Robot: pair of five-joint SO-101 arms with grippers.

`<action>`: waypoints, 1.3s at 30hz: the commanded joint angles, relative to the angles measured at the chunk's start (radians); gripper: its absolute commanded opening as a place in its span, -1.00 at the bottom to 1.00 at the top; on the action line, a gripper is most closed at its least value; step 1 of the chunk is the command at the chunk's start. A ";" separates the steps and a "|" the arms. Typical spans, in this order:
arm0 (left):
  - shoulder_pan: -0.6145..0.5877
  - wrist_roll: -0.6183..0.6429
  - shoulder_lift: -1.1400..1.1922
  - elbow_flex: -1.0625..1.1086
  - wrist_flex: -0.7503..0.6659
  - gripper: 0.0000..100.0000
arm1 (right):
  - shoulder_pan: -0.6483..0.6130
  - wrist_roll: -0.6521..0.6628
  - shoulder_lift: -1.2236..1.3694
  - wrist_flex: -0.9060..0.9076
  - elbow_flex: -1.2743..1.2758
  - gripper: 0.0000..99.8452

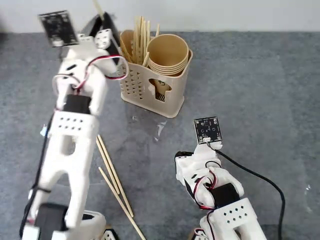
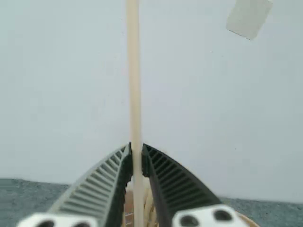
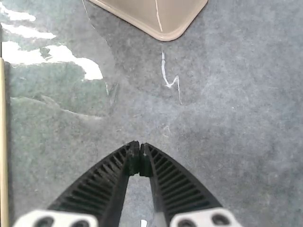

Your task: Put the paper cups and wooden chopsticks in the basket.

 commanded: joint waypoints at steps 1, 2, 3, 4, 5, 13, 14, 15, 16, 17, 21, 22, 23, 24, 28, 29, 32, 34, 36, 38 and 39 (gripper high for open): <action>0.034 0.005 0.054 -0.056 -0.129 -0.98 | -0.002 0.011 -0.016 -0.018 -0.005 -0.98; 0.038 0.003 0.075 -0.056 -0.152 -0.98 | -0.002 0.011 -0.016 -0.018 -0.005 -0.98; 0.038 -0.002 0.097 -0.056 -0.170 -0.98 | -0.002 0.011 -0.016 -0.018 -0.005 -0.98; 0.038 -0.002 0.114 -0.056 -0.184 -0.98 | -0.002 0.011 -0.016 -0.018 -0.005 -0.98; 0.038 -0.003 0.127 -0.056 -0.184 -0.97 | -0.002 0.011 -0.016 -0.018 -0.005 -0.98; 0.028 -0.006 0.124 -0.062 0.037 -0.72 | -0.002 0.011 -0.016 -0.018 -0.005 -0.98; 0.023 -0.005 0.106 -0.061 0.058 -0.70 | -0.002 0.011 -0.016 -0.018 -0.005 -0.98; 0.021 -0.005 0.086 -0.061 0.081 -0.70 | -0.002 0.011 -0.016 -0.018 -0.005 -0.98; 0.021 -0.005 0.061 -0.061 0.107 -0.70 | -0.002 0.011 -0.016 -0.018 -0.005 -0.98; 0.020 -0.005 0.032 -0.061 0.137 -0.70 | -0.002 0.011 -0.016 -0.018 -0.005 -0.98; 0.015 -0.003 -0.092 -0.058 0.273 -0.70 | -0.002 0.011 -0.016 -0.018 -0.005 -0.98; 0.003 -0.003 -0.123 -0.058 0.321 -0.70 | -0.002 0.011 -0.016 -0.018 -0.005 -0.98; -0.006 -0.002 -0.152 -0.058 0.371 -0.70 | -0.002 0.011 -0.016 -0.018 -0.005 -0.98; -0.018 -0.002 -0.175 -0.058 0.422 -0.70 | -0.002 0.011 -0.016 -0.018 -0.003 -0.98; -0.107 -0.003 -0.249 -0.058 0.652 -0.70 | -0.002 0.011 -0.016 -0.018 -0.003 -0.98; -0.133 -0.005 -0.259 -0.058 0.709 -0.70 | -0.002 0.011 -0.016 -0.018 -0.003 -0.98; -0.218 -0.008 -0.269 -0.058 0.859 -0.70 | -0.002 0.011 -0.016 -0.018 -0.003 -0.98; -0.265 -0.008 -0.269 -0.056 0.954 -0.70 | -0.002 0.011 -0.016 -0.018 -0.003 -0.98; -0.292 -0.008 -0.267 -0.054 1.051 -0.70 | -0.002 0.011 -0.016 -0.018 -0.003 -0.98; -0.298 -0.009 -0.267 -0.036 1.129 -0.70 | -0.002 0.011 -0.016 -0.018 -0.003 -0.98; -0.296 -0.009 -0.267 -0.016 1.157 -0.70 | -0.002 0.011 -0.016 -0.018 -0.003 -0.98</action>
